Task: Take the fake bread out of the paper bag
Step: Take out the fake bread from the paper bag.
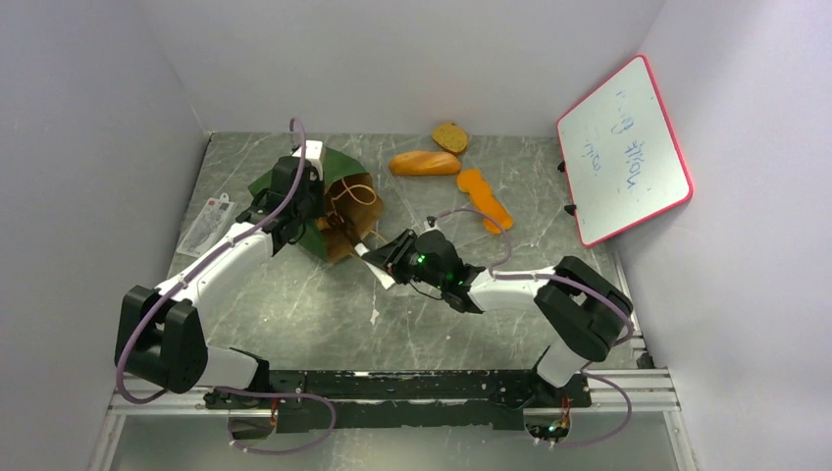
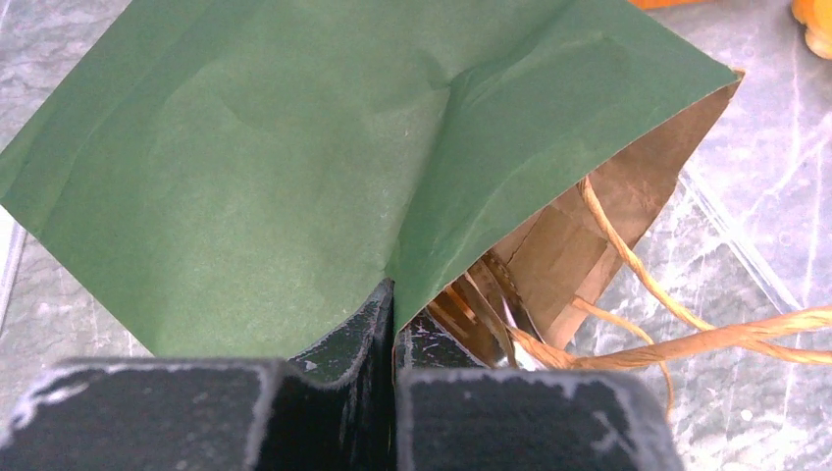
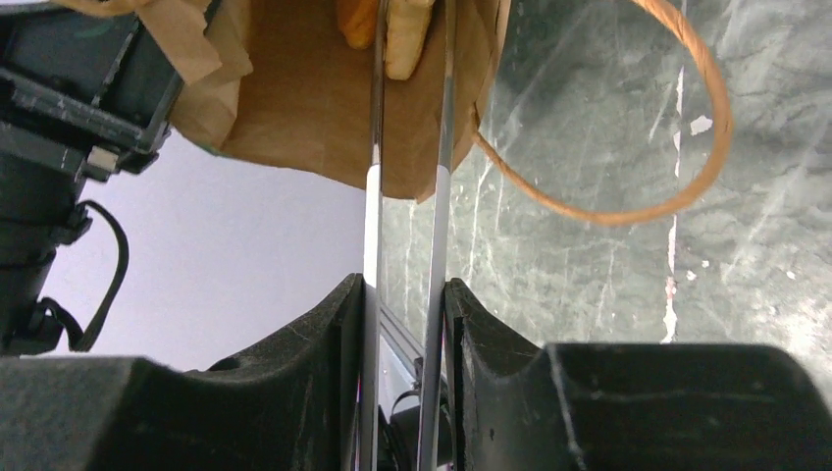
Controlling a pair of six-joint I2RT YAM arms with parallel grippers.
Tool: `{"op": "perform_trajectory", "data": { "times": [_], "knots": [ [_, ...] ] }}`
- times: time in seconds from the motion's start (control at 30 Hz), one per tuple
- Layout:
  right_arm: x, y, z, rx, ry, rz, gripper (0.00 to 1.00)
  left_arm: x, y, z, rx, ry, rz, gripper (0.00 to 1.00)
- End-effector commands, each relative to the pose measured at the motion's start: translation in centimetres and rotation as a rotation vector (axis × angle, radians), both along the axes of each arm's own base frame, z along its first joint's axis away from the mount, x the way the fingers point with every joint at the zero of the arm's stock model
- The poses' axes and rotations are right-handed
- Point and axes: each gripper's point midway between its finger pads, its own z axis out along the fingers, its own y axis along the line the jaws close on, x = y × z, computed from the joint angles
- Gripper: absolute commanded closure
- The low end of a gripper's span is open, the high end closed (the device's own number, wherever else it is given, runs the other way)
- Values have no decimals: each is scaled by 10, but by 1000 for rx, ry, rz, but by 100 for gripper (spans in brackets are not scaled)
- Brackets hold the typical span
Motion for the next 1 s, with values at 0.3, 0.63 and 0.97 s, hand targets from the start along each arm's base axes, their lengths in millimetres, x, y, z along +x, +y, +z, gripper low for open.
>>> {"op": "perform_trajectory", "data": {
  "times": [0.3, 0.63, 0.97],
  "knots": [
    [-18, -34, 31, -29, -95, -1, 100, 20, 9, 10, 34, -22, 99, 93],
    [-24, -69, 48, -47, -135, -72, 100, 23, 10, 6, 39, -8, 111, 93],
    [-22, -98, 66, -41, -155, -140, 100, 26, 12, 5, 35, 1, 142, 93]
  ]
}}
